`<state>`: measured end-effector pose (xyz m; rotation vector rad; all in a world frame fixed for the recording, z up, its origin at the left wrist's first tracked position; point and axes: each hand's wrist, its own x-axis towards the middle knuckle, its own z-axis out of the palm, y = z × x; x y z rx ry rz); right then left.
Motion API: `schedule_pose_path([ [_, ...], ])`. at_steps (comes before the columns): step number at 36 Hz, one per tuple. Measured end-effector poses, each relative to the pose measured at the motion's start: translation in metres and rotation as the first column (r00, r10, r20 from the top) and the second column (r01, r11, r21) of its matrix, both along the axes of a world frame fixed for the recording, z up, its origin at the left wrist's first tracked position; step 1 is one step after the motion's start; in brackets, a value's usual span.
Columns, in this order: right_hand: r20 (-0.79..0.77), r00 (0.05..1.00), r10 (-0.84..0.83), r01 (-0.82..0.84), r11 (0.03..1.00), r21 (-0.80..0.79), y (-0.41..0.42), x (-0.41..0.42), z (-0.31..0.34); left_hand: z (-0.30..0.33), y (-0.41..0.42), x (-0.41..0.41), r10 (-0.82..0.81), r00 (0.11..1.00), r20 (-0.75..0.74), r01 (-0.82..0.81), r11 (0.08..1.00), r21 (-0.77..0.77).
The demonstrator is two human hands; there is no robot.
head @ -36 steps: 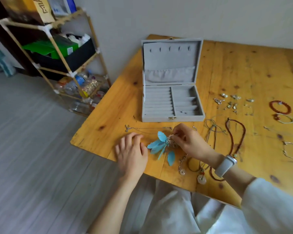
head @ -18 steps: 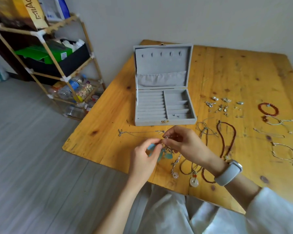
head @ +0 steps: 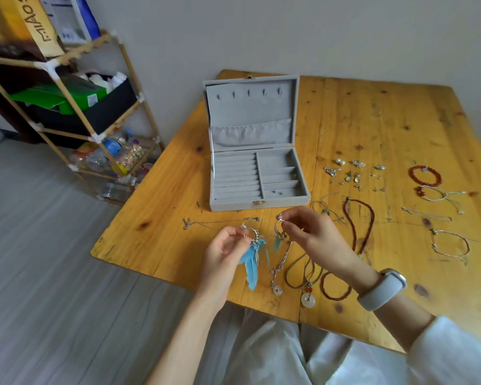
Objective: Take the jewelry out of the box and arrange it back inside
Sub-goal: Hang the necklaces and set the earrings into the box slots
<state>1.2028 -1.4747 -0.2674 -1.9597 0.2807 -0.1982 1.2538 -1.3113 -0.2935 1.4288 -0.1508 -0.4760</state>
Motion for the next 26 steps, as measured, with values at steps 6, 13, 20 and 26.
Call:
schedule_pose_path([
  [6, -0.058, 0.998, -0.028, 0.048, 0.929, 0.368, 0.007, -0.002, -0.006, 0.006, -0.007, -0.001, 0.040, 0.991, -0.124, -0.059, 0.986, -0.155],
  [13, -0.065, 0.998, -0.006, 0.029, 0.938, 0.347, 0.010, -0.003, -0.005, 0.003, -0.010, 0.003, 0.187, 0.980, -0.068, -0.196, 0.963, -0.187],
  [20, 0.000, 0.998, -0.055, 0.049, 0.890, 0.453, 0.015, -0.003, 0.000, 0.005, -0.008, 0.001, 0.184, 0.983, -0.001, -0.182, 0.969, -0.169],
  [26, 0.052, 0.998, -0.042, 0.011, 0.869, 0.495, 0.021, -0.003, 0.004, 0.008, -0.009, 0.003, 0.188, 0.981, 0.040, -0.178, 0.966, -0.187],
])
